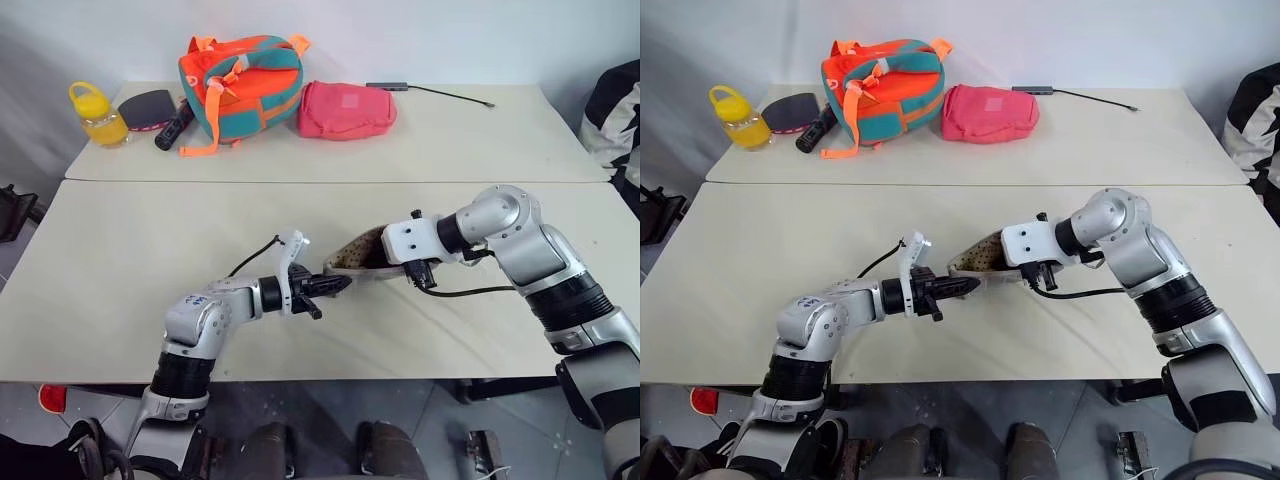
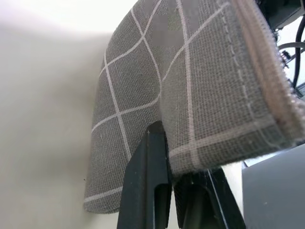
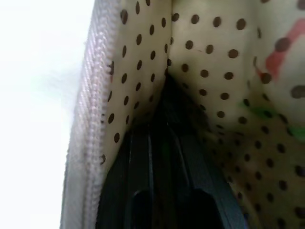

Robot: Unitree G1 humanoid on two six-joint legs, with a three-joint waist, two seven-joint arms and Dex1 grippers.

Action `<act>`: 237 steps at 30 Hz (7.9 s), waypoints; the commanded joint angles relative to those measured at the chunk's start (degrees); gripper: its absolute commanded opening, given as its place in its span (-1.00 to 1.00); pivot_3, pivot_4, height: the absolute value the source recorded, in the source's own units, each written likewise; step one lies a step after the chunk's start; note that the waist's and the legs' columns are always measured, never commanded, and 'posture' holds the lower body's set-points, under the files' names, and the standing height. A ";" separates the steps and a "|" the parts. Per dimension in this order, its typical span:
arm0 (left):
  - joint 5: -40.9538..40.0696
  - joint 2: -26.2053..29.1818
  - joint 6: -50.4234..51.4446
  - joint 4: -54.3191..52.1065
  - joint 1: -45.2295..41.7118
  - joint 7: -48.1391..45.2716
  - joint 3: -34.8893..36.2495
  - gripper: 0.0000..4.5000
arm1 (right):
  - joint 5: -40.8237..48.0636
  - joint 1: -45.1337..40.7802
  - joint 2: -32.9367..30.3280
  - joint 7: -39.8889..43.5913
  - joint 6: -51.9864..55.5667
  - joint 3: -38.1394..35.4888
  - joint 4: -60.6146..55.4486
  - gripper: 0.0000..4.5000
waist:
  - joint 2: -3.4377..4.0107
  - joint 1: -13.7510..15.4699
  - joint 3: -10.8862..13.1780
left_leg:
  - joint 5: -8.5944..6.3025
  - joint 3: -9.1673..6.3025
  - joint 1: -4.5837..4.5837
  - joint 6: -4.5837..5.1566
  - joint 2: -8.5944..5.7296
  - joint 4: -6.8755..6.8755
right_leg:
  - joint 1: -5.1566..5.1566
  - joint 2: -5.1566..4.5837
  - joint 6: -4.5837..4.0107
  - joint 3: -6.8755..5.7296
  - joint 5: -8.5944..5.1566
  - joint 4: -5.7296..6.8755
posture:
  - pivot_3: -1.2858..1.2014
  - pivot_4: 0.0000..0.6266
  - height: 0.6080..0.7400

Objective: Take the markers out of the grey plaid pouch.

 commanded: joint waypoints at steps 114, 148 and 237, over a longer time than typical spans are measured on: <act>-5.89 0.58 2.15 -1.49 -1.92 5.36 0.58 -1.00 | -2.19 6.89 -2.09 -4.03 -3.99 -1.40 -2.75 -0.52 | 0.00 0.12 0.01 | -0.06 -0.09 -0.10 -0.05 0.08 -0.16 | 0.05 0.23 -0.01 0.10 -0.01 -0.44 | 0.03 -0.52 1.00; -2.23 3.50 -1.53 -1.57 -3.57 6.10 0.93 -1.00 | 15.25 5.33 -7.63 2.86 15.48 -12.42 -12.54 -0.74 | 0.00 0.26 0.01 | -0.06 -0.11 -0.12 -0.05 0.08 -0.23 | 0.04 0.23 -0.01 0.07 -0.01 -0.48 | 0.03 -0.52 1.00; -3.80 18.07 1.86 4.07 -7.84 -16.26 -6.46 -1.00 | 4.58 3.48 -1.46 -0.73 5.93 -0.94 -10.85 -0.71 | 0.15 0.13 0.11 | 0.05 -0.03 -0.01 -0.17 0.05 -0.51 | -0.03 0.35 0.01 0.25 0.01 -0.45 | 0.03 -0.52 1.00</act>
